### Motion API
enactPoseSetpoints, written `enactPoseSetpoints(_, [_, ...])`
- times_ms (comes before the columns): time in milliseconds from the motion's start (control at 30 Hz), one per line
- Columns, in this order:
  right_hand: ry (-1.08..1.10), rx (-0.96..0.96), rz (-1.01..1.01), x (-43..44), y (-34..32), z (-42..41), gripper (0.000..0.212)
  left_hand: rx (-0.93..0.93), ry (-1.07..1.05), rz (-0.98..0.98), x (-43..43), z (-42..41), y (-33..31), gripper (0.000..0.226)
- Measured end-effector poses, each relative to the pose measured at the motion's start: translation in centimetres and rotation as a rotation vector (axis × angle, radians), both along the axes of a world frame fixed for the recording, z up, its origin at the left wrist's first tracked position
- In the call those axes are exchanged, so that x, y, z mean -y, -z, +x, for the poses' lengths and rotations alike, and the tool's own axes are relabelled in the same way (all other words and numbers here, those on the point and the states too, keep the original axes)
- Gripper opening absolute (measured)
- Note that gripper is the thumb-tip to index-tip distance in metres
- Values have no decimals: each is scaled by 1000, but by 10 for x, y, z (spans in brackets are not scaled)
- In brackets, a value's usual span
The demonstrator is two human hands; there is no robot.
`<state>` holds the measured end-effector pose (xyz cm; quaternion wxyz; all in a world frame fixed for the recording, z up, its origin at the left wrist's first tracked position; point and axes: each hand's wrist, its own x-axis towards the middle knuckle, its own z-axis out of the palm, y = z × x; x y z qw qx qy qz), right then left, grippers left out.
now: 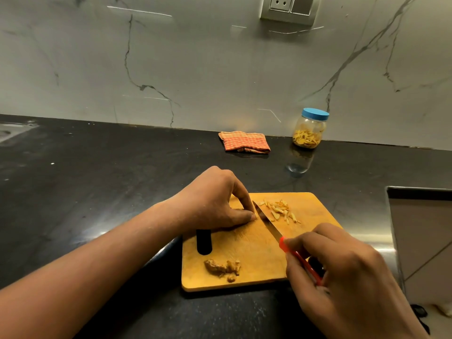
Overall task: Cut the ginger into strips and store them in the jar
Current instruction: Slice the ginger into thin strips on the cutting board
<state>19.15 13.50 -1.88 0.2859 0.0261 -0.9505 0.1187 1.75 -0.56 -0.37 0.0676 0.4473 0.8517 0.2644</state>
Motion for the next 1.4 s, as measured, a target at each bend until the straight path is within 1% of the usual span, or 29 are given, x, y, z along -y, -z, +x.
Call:
enactPoseSetpoints(400, [-3,141,2,5,-7,-1,12,3,10,2,0,-3,2,13])
enactPoseSetpoints(500, [-14,172,2,6,-8,-2,8,-3,18,2,0,-3,2,13])
enactPoseSetpoints(567, [-3,228,6,8,-10,-4,15,-3,21,0,0,-3,3,13])
enactPoseSetpoints(633, [7,257,32,8,-11,-9,15,-8,19,4,-1,-4,3,13])
enactPoseSetpoints(733, [11,213,69,10,-11,-18,4,-16,22,6,-1,-4,3,13])
enactPoseSetpoints(900, [-11,195,66,19,-12,-27,16,-31,24,5,-1,-4,4,13])
enactPoseSetpoints(1000, [-16,210,67,18,-11,-22,13,-23,24,8,-1,-5,4,13])
enactPoseSetpoints(1067, [-14,274,105,16,-9,-17,6,-20,24,4,-1,-6,4,13])
enactPoseSetpoints(1100, [8,304,104,14,-8,-14,10,-18,23,4,-1,-6,4,13])
enactPoseSetpoints(1167, [38,277,96,10,-6,-9,21,-13,22,6,-1,-7,4,13])
enactPoseSetpoints(1200, [36,257,93,8,-3,-8,23,-10,22,6,-1,-7,4,13])
enactPoseSetpoints(1233, [26,244,83,7,-2,-6,22,-7,22,4,-1,-7,4,13])
enactPoseSetpoints(1333, [-10,203,47,5,-3,-4,10,4,27,2,0,-8,4,14])
enactPoseSetpoints(1400, [-20,194,26,5,-4,-3,11,22,31,3,1,-8,4,15])
